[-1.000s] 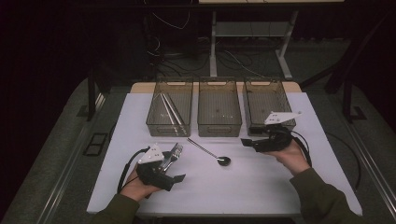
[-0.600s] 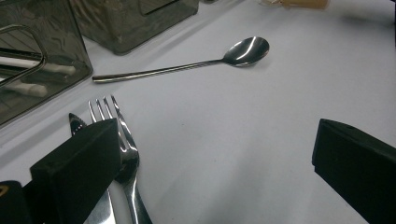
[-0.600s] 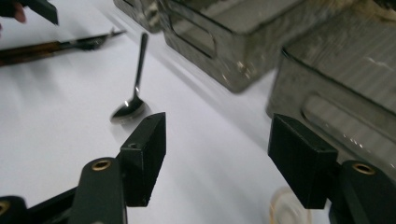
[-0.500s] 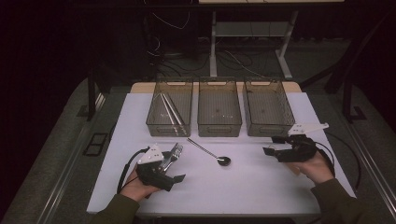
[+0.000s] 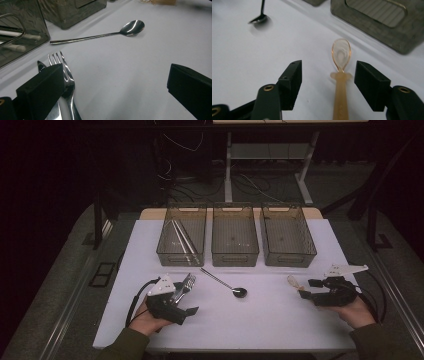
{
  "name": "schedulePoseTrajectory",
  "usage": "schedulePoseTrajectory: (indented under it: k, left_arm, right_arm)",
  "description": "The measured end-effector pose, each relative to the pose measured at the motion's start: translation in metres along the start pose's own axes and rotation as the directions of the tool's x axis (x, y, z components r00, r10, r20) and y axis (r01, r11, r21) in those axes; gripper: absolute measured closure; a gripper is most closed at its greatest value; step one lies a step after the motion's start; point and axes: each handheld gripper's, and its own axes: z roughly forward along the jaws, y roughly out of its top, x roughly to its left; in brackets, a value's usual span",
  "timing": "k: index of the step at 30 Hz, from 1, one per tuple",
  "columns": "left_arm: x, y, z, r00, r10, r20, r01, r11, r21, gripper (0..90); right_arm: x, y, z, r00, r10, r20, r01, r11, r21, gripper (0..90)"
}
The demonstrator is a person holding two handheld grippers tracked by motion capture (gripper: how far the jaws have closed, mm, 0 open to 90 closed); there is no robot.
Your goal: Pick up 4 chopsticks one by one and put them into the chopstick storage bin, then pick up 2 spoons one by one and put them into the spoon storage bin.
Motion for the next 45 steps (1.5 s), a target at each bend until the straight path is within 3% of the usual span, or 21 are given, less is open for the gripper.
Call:
schedulePoseTrajectory:
  k: [8,18,25,32,45]
  left_arm:
    - [-0.001,0.0,0.0,1.0,-0.002,-0.002,0.002,1.0,0.004,0.0]
    - [0.0,0.0,0.0,1.0,-0.001,0.0,0.001,1.0,0.006,0.0]
    - [-0.001,0.0,0.0,1.0,-0.002,-0.001,0.002,1.0,0.007,0.0]
    - [-0.001,0.0,0.001,1.0,-0.001,-0.001,0.001,1.0,0.007,0.0]
    - [-0.001,0.0,0.001,1.0,-0.002,-0.001,0.002,1.0,0.006,0.0]
  right_arm:
    - [-0.007,-0.017,-0.004,0.9987,0.031,0.041,-0.033,0.998,0.06,46.4]
    - [-0.01,-0.028,-0.001,0.9971,-0.009,0.076,-0.002,0.989,0.149,56.8]
    - [-0.008,-0.029,0.001,0.9986,-0.025,0.045,0.018,0.987,0.163,64.2]
    - [-0.005,-0.029,0.003,0.9955,-0.068,0.065,0.056,0.983,0.173,68.3]
    - [-0.007,-0.029,0.003,0.9974,-0.038,0.062,0.027,0.985,0.173,73.3]
